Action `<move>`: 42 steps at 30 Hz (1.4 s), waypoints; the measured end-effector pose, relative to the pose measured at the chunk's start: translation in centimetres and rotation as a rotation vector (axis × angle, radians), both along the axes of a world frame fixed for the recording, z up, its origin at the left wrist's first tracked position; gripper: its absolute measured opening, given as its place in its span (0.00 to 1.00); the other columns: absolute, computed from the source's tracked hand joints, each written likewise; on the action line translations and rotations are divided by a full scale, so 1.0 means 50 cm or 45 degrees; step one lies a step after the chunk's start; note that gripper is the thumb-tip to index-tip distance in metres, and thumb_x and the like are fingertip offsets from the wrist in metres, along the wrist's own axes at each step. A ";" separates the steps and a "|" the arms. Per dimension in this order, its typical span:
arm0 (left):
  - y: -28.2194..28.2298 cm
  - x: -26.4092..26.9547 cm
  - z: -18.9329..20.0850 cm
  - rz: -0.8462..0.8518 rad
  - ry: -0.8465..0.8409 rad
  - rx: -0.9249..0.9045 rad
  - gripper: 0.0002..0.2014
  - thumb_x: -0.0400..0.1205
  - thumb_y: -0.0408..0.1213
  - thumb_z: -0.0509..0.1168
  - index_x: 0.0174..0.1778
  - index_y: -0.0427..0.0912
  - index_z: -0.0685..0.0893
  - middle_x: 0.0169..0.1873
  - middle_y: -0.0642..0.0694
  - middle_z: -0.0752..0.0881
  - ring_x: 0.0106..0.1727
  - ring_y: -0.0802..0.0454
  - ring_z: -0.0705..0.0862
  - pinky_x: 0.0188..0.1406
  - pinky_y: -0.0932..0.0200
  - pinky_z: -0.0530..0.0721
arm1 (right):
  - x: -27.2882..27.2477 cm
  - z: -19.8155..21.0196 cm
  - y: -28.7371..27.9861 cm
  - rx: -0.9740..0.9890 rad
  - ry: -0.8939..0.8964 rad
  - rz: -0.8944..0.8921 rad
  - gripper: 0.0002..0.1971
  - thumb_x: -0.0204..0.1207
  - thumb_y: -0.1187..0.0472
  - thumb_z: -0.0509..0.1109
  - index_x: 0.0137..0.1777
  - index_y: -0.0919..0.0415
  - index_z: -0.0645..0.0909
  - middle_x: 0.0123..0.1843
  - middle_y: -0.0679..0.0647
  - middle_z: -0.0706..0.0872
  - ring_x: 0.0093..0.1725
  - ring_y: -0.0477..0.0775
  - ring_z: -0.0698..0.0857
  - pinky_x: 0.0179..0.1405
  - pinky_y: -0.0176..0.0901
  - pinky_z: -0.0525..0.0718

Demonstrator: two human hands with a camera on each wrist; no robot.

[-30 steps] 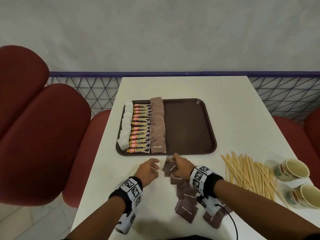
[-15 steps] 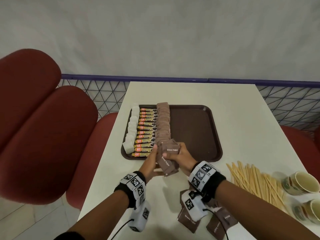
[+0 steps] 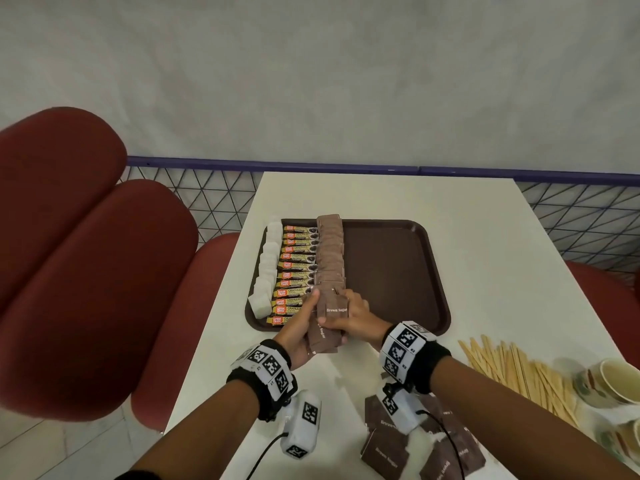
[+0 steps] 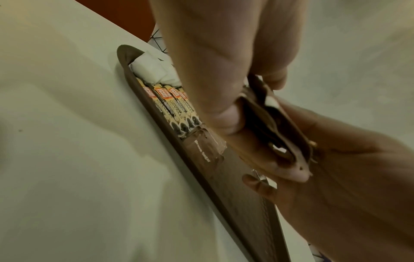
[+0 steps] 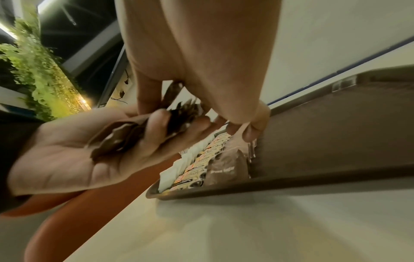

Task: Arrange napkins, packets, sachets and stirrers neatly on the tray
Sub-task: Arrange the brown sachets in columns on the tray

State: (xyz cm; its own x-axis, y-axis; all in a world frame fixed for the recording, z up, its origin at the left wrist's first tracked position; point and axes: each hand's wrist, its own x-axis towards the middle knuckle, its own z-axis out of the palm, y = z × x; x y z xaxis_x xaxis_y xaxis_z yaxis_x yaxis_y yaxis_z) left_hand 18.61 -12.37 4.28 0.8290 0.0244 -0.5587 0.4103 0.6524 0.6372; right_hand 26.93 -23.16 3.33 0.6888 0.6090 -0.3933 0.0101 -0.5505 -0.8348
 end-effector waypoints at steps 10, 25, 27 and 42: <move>0.018 0.002 -0.025 0.211 -0.017 0.063 0.21 0.84 0.40 0.60 0.71 0.35 0.74 0.45 0.35 0.87 0.36 0.44 0.86 0.30 0.54 0.86 | 0.028 0.002 -0.033 0.293 0.423 -0.080 0.15 0.74 0.61 0.73 0.52 0.59 0.69 0.41 0.52 0.82 0.37 0.44 0.82 0.36 0.35 0.77; 0.064 0.007 -0.010 0.285 0.053 0.106 0.17 0.85 0.40 0.59 0.68 0.38 0.75 0.45 0.34 0.86 0.39 0.40 0.88 0.34 0.54 0.87 | 0.189 0.014 -0.029 0.209 0.015 -0.425 0.09 0.71 0.71 0.73 0.50 0.71 0.84 0.41 0.56 0.84 0.40 0.48 0.80 0.37 0.36 0.76; 0.079 0.007 -0.012 0.303 0.077 0.094 0.19 0.86 0.41 0.57 0.69 0.35 0.74 0.46 0.32 0.85 0.39 0.40 0.88 0.33 0.53 0.87 | 0.234 0.005 -0.016 0.143 -0.036 -0.493 0.07 0.73 0.69 0.72 0.50 0.66 0.85 0.45 0.57 0.84 0.44 0.51 0.80 0.30 0.35 0.76; 0.175 0.040 -0.048 0.219 0.062 0.053 0.18 0.86 0.40 0.55 0.63 0.30 0.80 0.48 0.30 0.88 0.37 0.40 0.90 0.30 0.53 0.89 | 0.438 -0.039 0.142 -0.196 -0.294 -0.698 0.11 0.73 0.69 0.71 0.55 0.68 0.80 0.60 0.66 0.84 0.59 0.65 0.82 0.50 0.42 0.76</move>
State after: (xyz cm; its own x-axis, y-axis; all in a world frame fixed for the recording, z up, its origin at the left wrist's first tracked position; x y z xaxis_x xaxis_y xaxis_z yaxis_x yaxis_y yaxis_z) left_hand 20.60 -3.61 1.89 0.7825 0.1878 -0.5936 0.3257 0.6890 0.6474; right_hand 48.84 -16.05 1.40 0.9636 0.0898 -0.2520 -0.1379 -0.6406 -0.7554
